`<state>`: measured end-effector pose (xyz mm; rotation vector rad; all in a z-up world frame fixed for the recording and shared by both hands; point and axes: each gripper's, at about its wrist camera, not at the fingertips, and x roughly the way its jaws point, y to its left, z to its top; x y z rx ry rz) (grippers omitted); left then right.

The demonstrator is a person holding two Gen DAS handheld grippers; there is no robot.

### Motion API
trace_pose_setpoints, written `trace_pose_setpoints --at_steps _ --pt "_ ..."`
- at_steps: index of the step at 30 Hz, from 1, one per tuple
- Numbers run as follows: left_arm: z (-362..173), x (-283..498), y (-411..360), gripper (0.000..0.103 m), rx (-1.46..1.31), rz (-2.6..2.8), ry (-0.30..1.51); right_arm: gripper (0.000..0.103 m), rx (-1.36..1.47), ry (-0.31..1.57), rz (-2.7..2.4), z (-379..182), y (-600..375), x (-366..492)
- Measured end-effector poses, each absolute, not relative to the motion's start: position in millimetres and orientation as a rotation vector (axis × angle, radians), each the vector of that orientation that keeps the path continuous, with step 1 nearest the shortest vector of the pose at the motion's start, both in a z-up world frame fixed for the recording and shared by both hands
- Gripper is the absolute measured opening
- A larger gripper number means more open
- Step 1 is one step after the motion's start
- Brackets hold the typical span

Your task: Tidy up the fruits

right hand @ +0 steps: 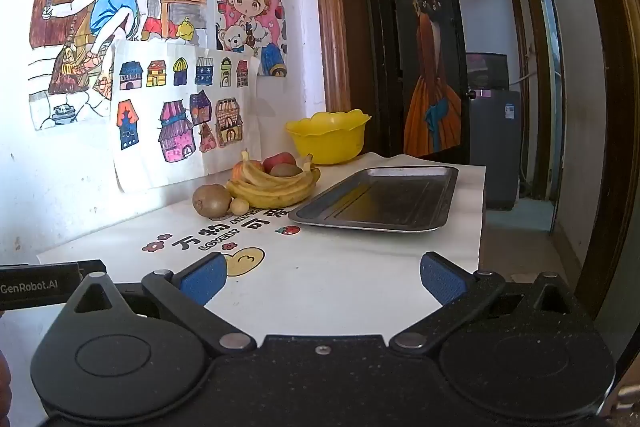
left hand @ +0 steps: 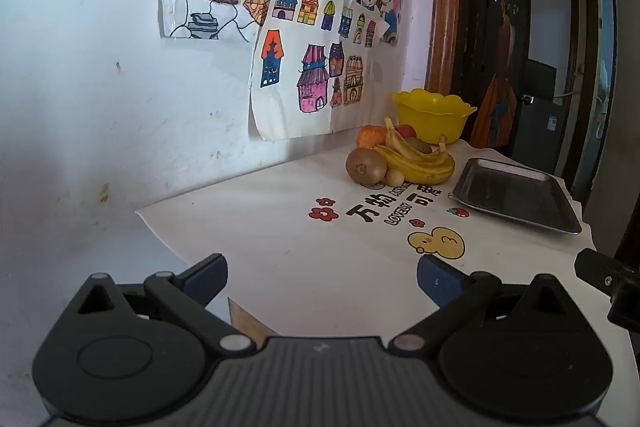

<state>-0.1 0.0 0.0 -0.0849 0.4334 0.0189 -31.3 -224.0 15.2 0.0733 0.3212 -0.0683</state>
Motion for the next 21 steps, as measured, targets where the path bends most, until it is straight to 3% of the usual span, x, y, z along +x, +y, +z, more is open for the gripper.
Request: trace_pose_setpoints --at_steps 21 --pt "0.0 0.0 0.0 0.103 -0.087 0.018 0.436 0.102 0.078 0.326 -0.068 13.2 -224.5 -32.2"
